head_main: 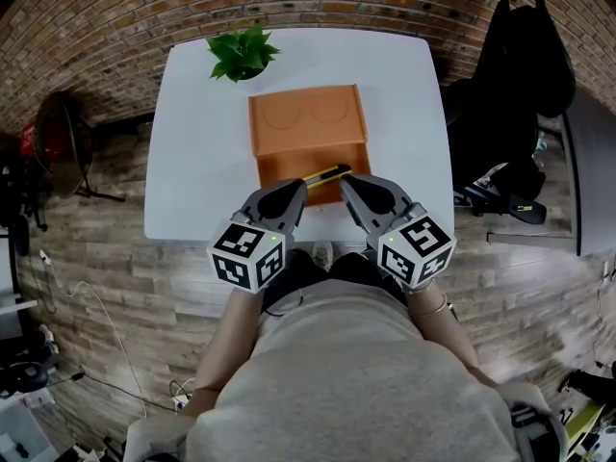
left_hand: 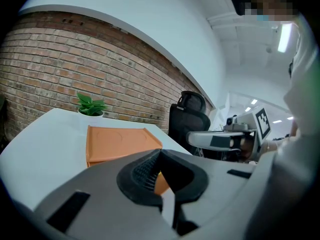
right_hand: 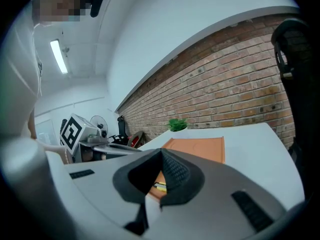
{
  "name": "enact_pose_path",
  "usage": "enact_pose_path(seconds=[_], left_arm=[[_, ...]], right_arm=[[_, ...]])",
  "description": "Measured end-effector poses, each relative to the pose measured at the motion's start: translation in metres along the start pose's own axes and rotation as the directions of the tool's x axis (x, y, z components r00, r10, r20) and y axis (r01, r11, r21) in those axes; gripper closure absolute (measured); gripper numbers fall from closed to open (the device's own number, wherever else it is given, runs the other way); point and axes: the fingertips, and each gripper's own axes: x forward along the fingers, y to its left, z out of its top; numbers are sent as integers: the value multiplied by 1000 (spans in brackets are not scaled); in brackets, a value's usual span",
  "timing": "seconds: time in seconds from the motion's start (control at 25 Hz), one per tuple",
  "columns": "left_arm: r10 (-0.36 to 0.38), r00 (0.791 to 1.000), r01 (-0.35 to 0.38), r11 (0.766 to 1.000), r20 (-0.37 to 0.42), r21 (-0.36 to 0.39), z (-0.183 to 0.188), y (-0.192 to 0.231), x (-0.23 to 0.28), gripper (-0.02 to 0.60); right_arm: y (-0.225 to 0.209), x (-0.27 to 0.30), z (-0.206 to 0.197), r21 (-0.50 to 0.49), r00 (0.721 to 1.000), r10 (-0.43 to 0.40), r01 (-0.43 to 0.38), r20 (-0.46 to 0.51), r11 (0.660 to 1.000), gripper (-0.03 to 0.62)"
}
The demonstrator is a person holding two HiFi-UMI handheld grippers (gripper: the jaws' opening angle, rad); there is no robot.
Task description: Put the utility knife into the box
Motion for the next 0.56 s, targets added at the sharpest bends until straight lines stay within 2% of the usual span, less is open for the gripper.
enact_pose_path(seconds=[0.28,0.56], left_arm=[[2,1000,-2,1000,-11,-5,-4,2,-5,575],[-10,1000,10,1000,-13,8,-1,-7,-1,575]], right_arm=[[7,7,-2,-16,1000,23,-23,-15,1000,595],[0,1,4,-17,1000,9,-9,-2,1000,595]])
